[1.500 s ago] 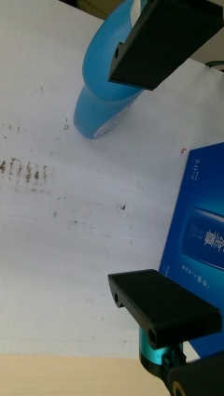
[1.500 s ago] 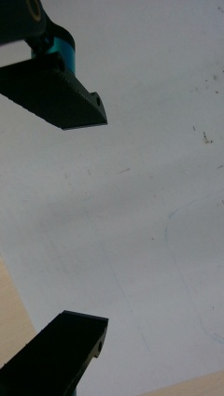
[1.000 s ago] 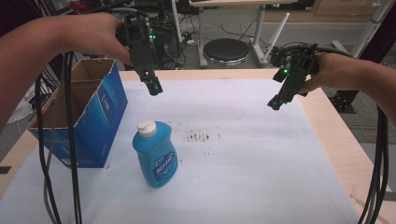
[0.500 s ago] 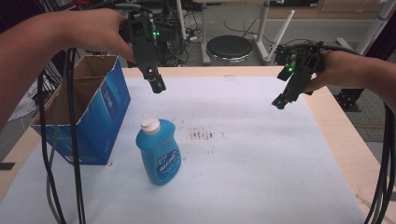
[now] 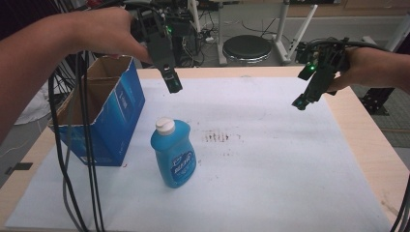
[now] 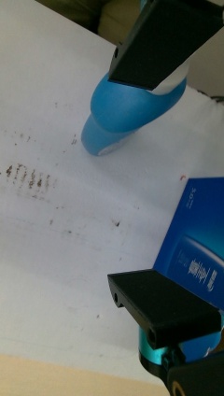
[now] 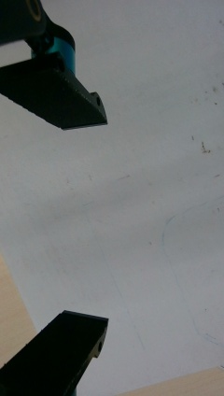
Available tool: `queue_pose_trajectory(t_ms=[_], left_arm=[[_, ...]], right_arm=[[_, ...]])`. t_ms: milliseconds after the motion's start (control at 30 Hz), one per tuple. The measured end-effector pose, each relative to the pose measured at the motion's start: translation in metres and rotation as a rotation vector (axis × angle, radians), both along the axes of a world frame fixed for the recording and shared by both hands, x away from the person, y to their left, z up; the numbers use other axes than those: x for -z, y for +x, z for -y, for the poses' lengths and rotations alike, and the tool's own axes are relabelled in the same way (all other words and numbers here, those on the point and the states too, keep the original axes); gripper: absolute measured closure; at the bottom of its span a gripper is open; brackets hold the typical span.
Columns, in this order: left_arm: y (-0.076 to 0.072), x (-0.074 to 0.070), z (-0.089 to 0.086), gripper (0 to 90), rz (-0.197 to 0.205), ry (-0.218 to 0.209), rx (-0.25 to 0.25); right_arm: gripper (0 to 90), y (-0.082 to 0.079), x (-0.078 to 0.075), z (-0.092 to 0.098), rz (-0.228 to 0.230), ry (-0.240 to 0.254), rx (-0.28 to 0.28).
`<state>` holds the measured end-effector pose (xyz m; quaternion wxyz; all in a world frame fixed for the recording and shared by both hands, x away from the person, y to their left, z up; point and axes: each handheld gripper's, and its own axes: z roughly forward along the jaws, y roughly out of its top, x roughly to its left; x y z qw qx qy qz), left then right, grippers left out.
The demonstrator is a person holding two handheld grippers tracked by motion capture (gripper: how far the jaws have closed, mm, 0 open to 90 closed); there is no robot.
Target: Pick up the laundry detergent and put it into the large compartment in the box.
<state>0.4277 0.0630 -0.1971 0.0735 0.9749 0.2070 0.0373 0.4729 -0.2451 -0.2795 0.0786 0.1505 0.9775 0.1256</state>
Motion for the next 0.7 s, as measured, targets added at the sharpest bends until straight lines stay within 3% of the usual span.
queue_pose_trajectory(t_ms=[133, 267, 467, 700], left_arm=[[-0.007, 0.002, 0.0, 5.2, -0.021, -0.018, -0.07], [-0.019, 0.005, 0.003, 5.2, -0.052, -0.04, -0.1], [-0.034, 0.009, 0.006, 5.2, -0.089, -0.052, -0.187], [-0.048, 0.013, 0.007, 5.2, -0.075, -0.065, -0.314]], right_arm=[[3.6, -0.001, 0.001, 0.0, -0.003, -0.01, -0.001], [3.6, -0.002, 0.0, 0.002, 0.0, -0.003, -0.004], [3.6, -0.005, 0.001, 0.003, 0.006, -0.004, 0.0], [3.6, -0.009, 0.001, 0.005, 0.011, 0.002, -0.003]])
